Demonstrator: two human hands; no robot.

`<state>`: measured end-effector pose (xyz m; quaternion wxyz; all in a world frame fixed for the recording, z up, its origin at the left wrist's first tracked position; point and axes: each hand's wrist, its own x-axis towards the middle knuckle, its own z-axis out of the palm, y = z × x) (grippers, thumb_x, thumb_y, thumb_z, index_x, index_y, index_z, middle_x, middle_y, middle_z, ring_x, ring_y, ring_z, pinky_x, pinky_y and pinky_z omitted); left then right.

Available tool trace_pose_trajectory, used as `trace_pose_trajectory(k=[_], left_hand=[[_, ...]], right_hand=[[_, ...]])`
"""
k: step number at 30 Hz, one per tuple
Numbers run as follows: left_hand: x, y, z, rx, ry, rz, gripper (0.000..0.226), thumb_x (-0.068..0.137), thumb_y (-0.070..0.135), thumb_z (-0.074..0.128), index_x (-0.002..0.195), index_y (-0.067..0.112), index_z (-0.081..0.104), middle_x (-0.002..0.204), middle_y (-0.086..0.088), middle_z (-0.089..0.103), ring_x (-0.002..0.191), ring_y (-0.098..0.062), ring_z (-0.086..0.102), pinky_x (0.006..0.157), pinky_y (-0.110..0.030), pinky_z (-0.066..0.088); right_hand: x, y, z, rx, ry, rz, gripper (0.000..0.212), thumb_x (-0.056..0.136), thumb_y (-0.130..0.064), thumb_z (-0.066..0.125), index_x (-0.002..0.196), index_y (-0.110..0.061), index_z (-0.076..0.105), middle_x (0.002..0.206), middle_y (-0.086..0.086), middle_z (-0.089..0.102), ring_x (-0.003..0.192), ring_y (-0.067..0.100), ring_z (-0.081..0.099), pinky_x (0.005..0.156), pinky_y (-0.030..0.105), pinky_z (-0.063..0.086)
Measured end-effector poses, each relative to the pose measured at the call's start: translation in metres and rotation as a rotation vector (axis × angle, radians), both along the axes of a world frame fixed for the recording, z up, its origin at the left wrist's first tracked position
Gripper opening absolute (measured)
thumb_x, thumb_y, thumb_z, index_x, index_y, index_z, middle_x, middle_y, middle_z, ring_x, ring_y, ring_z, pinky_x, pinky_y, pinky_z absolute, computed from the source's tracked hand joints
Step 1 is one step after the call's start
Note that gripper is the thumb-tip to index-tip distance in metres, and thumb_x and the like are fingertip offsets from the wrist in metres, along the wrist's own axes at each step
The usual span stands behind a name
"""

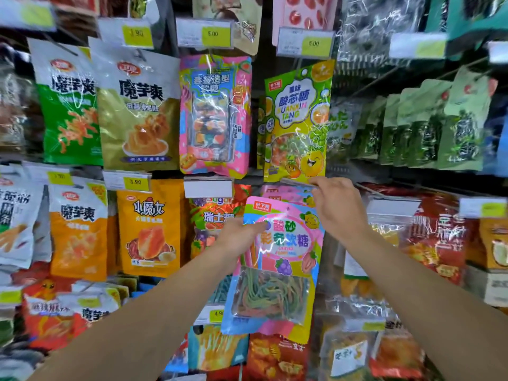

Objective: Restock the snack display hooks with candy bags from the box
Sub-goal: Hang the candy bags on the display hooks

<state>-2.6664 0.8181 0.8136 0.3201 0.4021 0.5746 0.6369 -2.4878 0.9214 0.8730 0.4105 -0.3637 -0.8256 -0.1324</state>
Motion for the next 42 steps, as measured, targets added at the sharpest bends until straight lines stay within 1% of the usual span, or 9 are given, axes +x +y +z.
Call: trace_pose_trajectory(k=[3, 6, 13, 17, 24, 29, 32, 37, 42], left_hand=[[0.008, 0.006, 0.005, -0.028, -0.015, 0.028, 0.021, 0.083, 0.027, 0.076, 0.089, 0.009, 0.068, 0.09, -0.001, 0.07, 0.09, -0.022, 0.065, 0.09, -0.035, 0.046], [0.016, 0.014, 0.014, -0.057, -0.023, 0.017, 0.028, 0.081, 0.029, 0.078, 0.1, 0.01, 0.07, 0.1, -0.006, 0.074, 0.098, -0.026, 0.068, 0.099, -0.044, 0.05], [0.031, 0.038, 0.024, -0.064, -0.056, 0.04, 0.017, 0.083, 0.024, 0.075, 0.091, 0.012, 0.066, 0.095, -0.007, 0.074, 0.089, -0.027, 0.071, 0.089, -0.043, 0.056], [0.028, 0.048, 0.021, -0.089, -0.091, 0.056, 0.037, 0.07, 0.035, 0.081, 0.095, 0.013, 0.064, 0.102, -0.01, 0.073, 0.095, -0.032, 0.069, 0.09, -0.049, 0.055], [0.021, 0.051, 0.008, -0.133, -0.091, 0.088, 0.027, 0.082, 0.026, 0.076, 0.099, 0.01, 0.064, 0.097, -0.011, 0.073, 0.087, -0.031, 0.071, 0.086, -0.047, 0.058], [0.025, 0.054, 0.017, -0.101, -0.147, 0.043, 0.025, 0.084, 0.019, 0.075, 0.102, 0.006, 0.064, 0.09, -0.013, 0.075, 0.077, -0.03, 0.074, 0.076, -0.047, 0.061], [0.03, 0.055, 0.025, -0.096, -0.154, 0.039, 0.016, 0.086, 0.016, 0.074, 0.093, 0.007, 0.062, 0.082, -0.011, 0.073, 0.067, -0.026, 0.072, 0.064, -0.039, 0.061], [0.032, 0.056, 0.024, -0.128, -0.157, 0.045, 0.03, 0.082, 0.017, 0.077, 0.105, 0.003, 0.063, 0.091, -0.016, 0.074, 0.077, -0.033, 0.074, 0.077, -0.053, 0.059], [0.027, 0.055, 0.015, -0.133, -0.168, 0.061, 0.027, 0.083, 0.019, 0.076, 0.102, 0.005, 0.061, 0.089, -0.016, 0.075, 0.075, -0.032, 0.074, 0.077, -0.051, 0.06]], right_hand=[[0.0, 0.003, 0.0, -0.008, 0.048, 0.034, 0.029, 0.103, -0.022, 0.046, 0.124, -0.015, 0.065, 0.118, 0.009, 0.067, 0.114, 0.034, 0.051, 0.095, 0.038, 0.039], [0.001, 0.011, 0.002, 0.02, 0.041, 0.045, 0.029, 0.102, -0.025, 0.045, 0.118, -0.016, 0.068, 0.115, 0.005, 0.068, 0.109, 0.033, 0.055, 0.095, 0.041, 0.043], [0.004, 0.008, 0.002, 0.006, 0.101, 0.077, 0.027, 0.102, -0.024, 0.048, 0.116, -0.016, 0.07, 0.109, 0.005, 0.071, 0.108, 0.032, 0.056, 0.09, 0.042, 0.048], [0.005, 0.01, 0.004, 0.002, 0.092, 0.096, 0.027, 0.102, -0.024, 0.049, 0.116, -0.016, 0.07, 0.108, 0.005, 0.072, 0.108, 0.032, 0.055, 0.089, 0.042, 0.048], [0.008, 0.008, 0.0, -0.004, 0.117, 0.135, 0.03, 0.1, -0.029, 0.05, 0.12, -0.018, 0.07, 0.114, 0.002, 0.072, 0.111, 0.03, 0.057, 0.091, 0.04, 0.049], [0.008, 0.007, 0.0, -0.024, 0.128, 0.136, 0.028, 0.1, -0.028, 0.051, 0.12, -0.02, 0.07, 0.116, 0.0, 0.071, 0.113, 0.028, 0.056, 0.091, 0.039, 0.047], [0.008, 0.006, 0.002, -0.039, 0.143, 0.142, 0.029, 0.1, -0.027, 0.051, 0.121, -0.02, 0.069, 0.118, 0.0, 0.07, 0.116, 0.027, 0.054, 0.092, 0.039, 0.046], [0.009, 0.009, 0.004, -0.034, 0.125, 0.143, 0.028, 0.1, -0.027, 0.051, 0.118, -0.02, 0.071, 0.117, 0.001, 0.07, 0.115, 0.028, 0.055, 0.093, 0.041, 0.048], [0.011, 0.013, 0.005, -0.035, 0.131, 0.152, 0.027, 0.1, -0.029, 0.051, 0.116, -0.022, 0.071, 0.116, -0.002, 0.071, 0.113, 0.027, 0.056, 0.091, 0.043, 0.049]])
